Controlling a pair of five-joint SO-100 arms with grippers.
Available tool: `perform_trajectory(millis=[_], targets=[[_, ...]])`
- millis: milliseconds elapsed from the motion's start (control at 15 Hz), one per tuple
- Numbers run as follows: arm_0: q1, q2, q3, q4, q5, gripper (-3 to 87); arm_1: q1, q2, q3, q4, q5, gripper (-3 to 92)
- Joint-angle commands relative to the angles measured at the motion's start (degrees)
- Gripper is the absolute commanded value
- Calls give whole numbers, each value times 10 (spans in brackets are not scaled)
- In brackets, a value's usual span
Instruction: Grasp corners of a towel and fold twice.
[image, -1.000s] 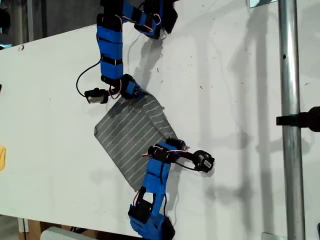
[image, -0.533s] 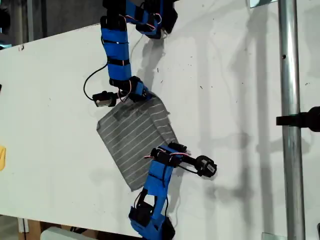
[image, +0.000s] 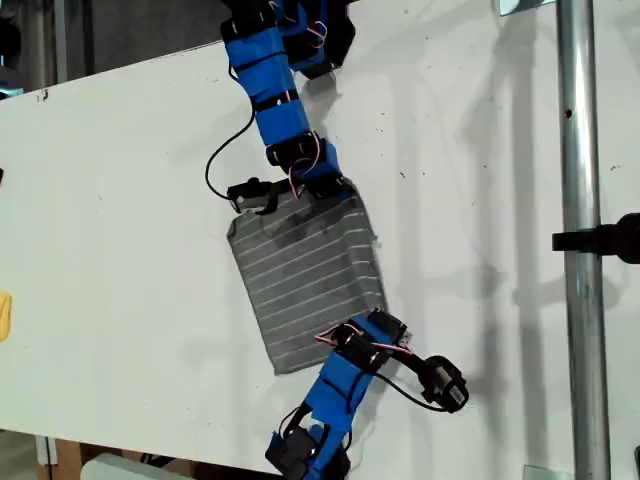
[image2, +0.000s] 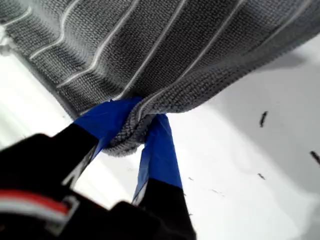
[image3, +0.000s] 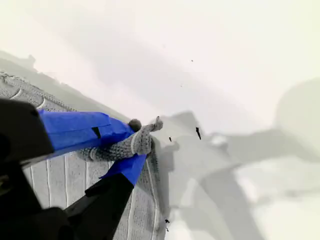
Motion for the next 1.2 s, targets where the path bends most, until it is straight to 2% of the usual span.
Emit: perform_trajectory(millis=[0,200,333,667,800,1000,1133], targets=[[41,62,-7,14,-11,-10,-73,40,-30,13,63,-2],[85,109,-6,11,-39,-10,-147,44,-71,22,127,-2],[71,132,16,10,-38,-10,-117,55,-76,22,107,-2],[-75,194,98,-2,58,-10,62,66,-83,17,-49,-2],[-159,235,164,-32,127,-10,137,60,-83,6,-113,-2],[-286,258,222,-34,225,-10,255,14,-125,-21,-231,-2],[-358,274,250,-32,273,-10,337,-51,-170,-69,-317,-2]])
